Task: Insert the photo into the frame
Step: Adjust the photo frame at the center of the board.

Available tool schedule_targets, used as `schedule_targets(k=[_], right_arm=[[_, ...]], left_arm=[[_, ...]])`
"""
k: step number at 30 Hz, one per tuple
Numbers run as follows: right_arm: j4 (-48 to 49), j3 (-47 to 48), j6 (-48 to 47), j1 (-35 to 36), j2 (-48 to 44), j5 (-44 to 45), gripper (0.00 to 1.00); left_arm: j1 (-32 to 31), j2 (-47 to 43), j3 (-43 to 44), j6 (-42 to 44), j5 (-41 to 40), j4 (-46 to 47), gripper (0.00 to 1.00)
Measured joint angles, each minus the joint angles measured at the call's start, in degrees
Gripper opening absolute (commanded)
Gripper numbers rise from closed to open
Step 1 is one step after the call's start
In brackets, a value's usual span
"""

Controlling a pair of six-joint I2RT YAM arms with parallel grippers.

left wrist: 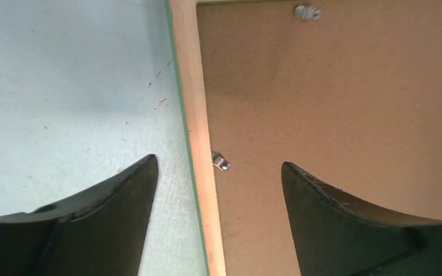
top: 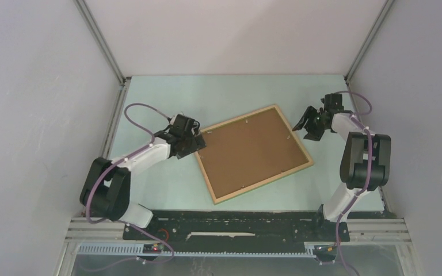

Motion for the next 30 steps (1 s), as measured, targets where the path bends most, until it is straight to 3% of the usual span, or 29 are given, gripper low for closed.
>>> schedule_targets(k=[4,7,9,13,17,23,26,30], right_arm=[[-2.4,4.8,-1.1,1.7,-0.7,4.0,0.77],[-5.2,6.3,-1.4,2.2,-3.1,7.5,0.7],[-6.6,5.4,-0.9,2.6,-6.0,9.5,0.71],[-5.9,-4.0,0.9,6.1,-17.3,12.0,0.75],[-6.5,-14.2,1.7,14.7,-29.2,11.6,0.77],[-6.7,-27.3,4.4,14.6,-41.9,9.9,0.76],[-4.7,-32.4,7.0,14.6,-43.3,8.1,0.74],[-0.7,-34.4,9.5,14.7,-37.6,5.3,0.73]], left_arm=[[0.4,-3.9,1.0,4.9,-2.3,-1.8,0.97],[1.1,-2.9,5.4,9.4,-3.5,-5.0,0.97],[1.5,0.3,11.0,12.9,-4.6,-6.7,0.97],[2.1,10.4,21.6,18.4,-6.8,-5.8,0.98],[3.2,19.4,27.6,22.3,-3.7,-4.8,0.98],[3.8,25.3,30.4,24.1,2.4,-5.0,0.96],[3.8,25.3,30.3,23.6,4.6,-4.5,0.93],[3.9,25.3,29.5,21.9,7.3,-3.9,0.87]])
